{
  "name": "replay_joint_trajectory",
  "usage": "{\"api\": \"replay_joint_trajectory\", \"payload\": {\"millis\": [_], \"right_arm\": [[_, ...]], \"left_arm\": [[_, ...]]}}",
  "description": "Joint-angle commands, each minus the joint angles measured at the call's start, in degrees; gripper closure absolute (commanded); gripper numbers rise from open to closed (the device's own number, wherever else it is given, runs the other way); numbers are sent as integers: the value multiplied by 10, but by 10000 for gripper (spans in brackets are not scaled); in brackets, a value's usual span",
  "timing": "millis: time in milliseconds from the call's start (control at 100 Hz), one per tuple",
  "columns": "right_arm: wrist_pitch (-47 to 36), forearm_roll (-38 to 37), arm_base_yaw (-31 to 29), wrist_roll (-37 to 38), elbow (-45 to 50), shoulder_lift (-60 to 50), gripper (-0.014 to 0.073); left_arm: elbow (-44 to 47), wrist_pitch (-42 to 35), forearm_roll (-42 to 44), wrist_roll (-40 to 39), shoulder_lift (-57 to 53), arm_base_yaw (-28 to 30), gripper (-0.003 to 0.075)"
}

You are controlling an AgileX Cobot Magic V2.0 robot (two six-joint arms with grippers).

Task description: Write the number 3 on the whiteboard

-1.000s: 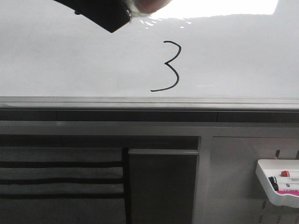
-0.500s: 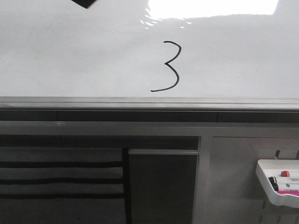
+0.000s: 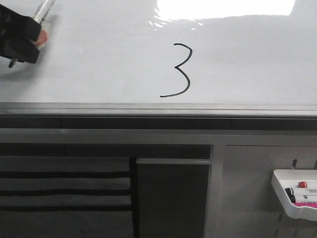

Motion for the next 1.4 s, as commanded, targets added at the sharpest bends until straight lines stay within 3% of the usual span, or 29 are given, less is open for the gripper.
{"api": "replay_joint_trajectory", "payload": {"millis": [0, 300, 370, 490, 570, 640, 740, 840, 930, 1060, 1240, 1390], "right_arm": [[-28, 12, -5, 5, -14, 0, 166], [-27, 12, -5, 29, -14, 0, 166], [-26, 12, -5, 54, -14, 0, 166], [-24, -6, -11, 126, -14, 0, 166], [-14, -74, -32, 234, -14, 0, 166], [13, -138, -59, 332, -14, -3, 170], [68, -173, -107, 438, -14, -3, 193], [120, -173, -154, 490, -14, -3, 233], [130, -173, -191, 520, -11, -7, 274], [81, -172, -220, 530, 20, -37, 326], [-11, -172, -219, 528, 104, -115, 433], [-84, -172, -219, 513, 167, -184, 641]], "left_arm": [[-21, -55, -17, -5, 15, 1, 741], [-21, -56, -21, -5, 38, 1, 726], [-21, -47, -21, -5, 33, 1, 653], [-21, -41, -8, -4, 14, 2, 442], [-21, -21, 2, -4, -14, 2, 317], [-21, 15, 22, -4, -46, 2, 283], [-21, 75, 57, -4, -97, 2, 283], [-21, 141, 97, -22, -155, 2, 284], [-21, 193, 190, -101, -209, 2, 307], [-16, 243, 318, -244, -284, 2, 358], [40, 205, 330, -284, -392, 2, 489], [110, 129, 330, -286, -463, 2, 684]]}}
